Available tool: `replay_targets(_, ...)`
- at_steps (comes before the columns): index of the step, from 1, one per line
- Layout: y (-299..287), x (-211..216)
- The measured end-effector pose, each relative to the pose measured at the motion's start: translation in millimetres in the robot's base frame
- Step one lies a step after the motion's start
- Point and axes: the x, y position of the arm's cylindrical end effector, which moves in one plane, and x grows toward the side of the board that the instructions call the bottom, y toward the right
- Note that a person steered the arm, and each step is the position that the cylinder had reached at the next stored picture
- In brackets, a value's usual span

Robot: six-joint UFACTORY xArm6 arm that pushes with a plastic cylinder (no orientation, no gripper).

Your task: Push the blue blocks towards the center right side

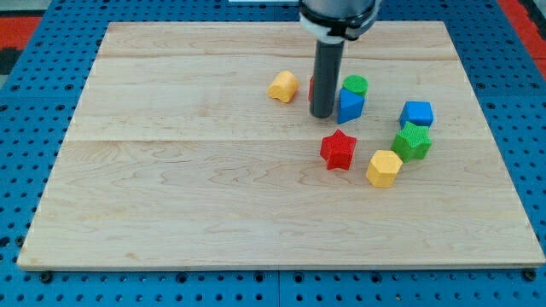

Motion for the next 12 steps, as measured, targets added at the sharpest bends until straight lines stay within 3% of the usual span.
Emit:
replay_targets(1, -18, 74)
replay_targets(2, 6, 124)
replay_targets(3, 53, 104)
replay_targets(4, 67, 47)
replay_targets(5, 67, 40)
replay_targets(7, 69, 194)
replay_targets(8, 27, 214)
replay_targets(9, -41, 169)
replay_targets(10, -59, 62)
replay_targets(11, -5, -9)
replay_targets(12, 5, -16)
